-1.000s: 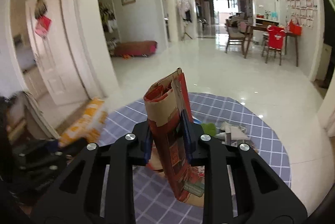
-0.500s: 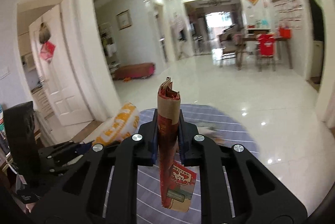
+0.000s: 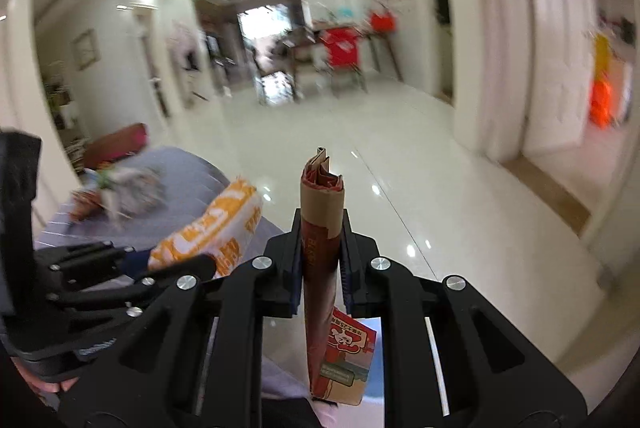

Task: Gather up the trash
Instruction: 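Carry both items to the blue bucket and open both tools to drop them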

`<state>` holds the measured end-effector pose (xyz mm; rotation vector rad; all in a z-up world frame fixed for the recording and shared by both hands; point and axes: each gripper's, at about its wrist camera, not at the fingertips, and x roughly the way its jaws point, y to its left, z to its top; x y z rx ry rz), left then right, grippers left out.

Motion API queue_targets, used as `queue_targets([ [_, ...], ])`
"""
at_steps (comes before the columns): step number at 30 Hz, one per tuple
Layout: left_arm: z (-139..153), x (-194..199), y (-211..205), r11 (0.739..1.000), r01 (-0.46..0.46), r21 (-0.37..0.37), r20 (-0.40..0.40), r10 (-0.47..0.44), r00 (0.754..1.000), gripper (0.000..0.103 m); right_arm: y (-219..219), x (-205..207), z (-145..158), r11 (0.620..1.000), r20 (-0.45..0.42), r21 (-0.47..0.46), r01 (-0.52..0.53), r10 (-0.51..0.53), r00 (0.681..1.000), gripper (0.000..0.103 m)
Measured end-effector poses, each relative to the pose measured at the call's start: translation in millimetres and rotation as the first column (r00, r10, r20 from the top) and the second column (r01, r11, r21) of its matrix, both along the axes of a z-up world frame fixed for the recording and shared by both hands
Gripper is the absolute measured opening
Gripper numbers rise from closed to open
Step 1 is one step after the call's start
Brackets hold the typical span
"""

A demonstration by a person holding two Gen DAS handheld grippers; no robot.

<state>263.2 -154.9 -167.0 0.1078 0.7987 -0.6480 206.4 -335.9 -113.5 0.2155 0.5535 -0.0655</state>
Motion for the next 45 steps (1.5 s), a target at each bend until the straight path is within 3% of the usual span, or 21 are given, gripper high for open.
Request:
queue_targets([
  [4,-57,29,-40,0.999,0.031,0.037,-0.103,-0.027,0.994,0.027,-33,12,-64,0.997,-0.077,0.059,0.051,-0.046,0.996,0.016],
  [7,-95,51,-59,0.998,0.027,0.058,-0.186,-0.016,0.982,0.027,-48,22,-101,0.989,-0.107,0.135,0.065,-0.05,0.993,0.023],
  [8,-102,57,-62,0.997,0.027,0.065,-0.197,-0.014,0.98,0.027,-51,28,-114,0.986,-0.117,0.145,0.081,-0.064,0.991,0.033],
  [9,-112,63,-67,0.996,0.026,0.081,-0.21,-0.009,0.978,0.027,-52,30,-120,0.984,-0.127,0.148,0.095,-0.076,0.989,0.052],
  [10,-123,66,-69,0.996,0.026,0.089,-0.227,-0.005,0.974,0.027,-54,33,-128,0.982,-0.136,0.154,0.109,-0.088,0.987,0.057],
  [13,-144,77,-73,0.995,0.03,0.098,-0.277,-0.002,0.961,0.027,-58,35,-150,0.978,-0.173,0.171,0.121,-0.091,0.981,0.058],
  [18,-171,72,-67,0.991,0.063,0.116,-0.306,-0.025,0.952,0.027,-55,20,-154,0.976,-0.174,0.141,0.163,-0.138,0.975,0.063],
  [24,-189,67,-74,0.987,0.103,0.124,-0.323,-0.058,0.945,0.027,-67,-3,-151,0.966,-0.155,0.108,0.235,-0.218,0.964,0.067],
  [32,-183,68,-89,0.985,0.136,0.106,-0.322,-0.096,0.942,0.029,-83,-29,-140,0.931,-0.098,0.142,0.335,-0.324,0.941,0.069],
  [35,-172,70,-93,0.988,0.134,0.079,-0.315,-0.103,0.943,0.046,-89,-38,-133,0.922,-0.072,0.151,0.356,-0.348,0.935,0.07],
  [36,-168,71,-92,0.989,0.121,0.08,-0.311,-0.09,0.946,0.068,-91,-40,-131,0.92,-0.065,0.151,0.363,-0.357,0.932,0.071],
  [37,-163,72,-90,0.992,0.101,0.076,-0.303,-0.074,0.95,0.077,-92,-42,-128,0.917,-0.058,0.151,0.369,-0.364,0.93,0.071],
  [45,-143,65,-74,0.996,0.054,0.072,-0.287,-0.031,0.958,0.077,-90,-49,-114,0.918,-0.053,0.16,0.362,-0.358,0.932,0.073],
])
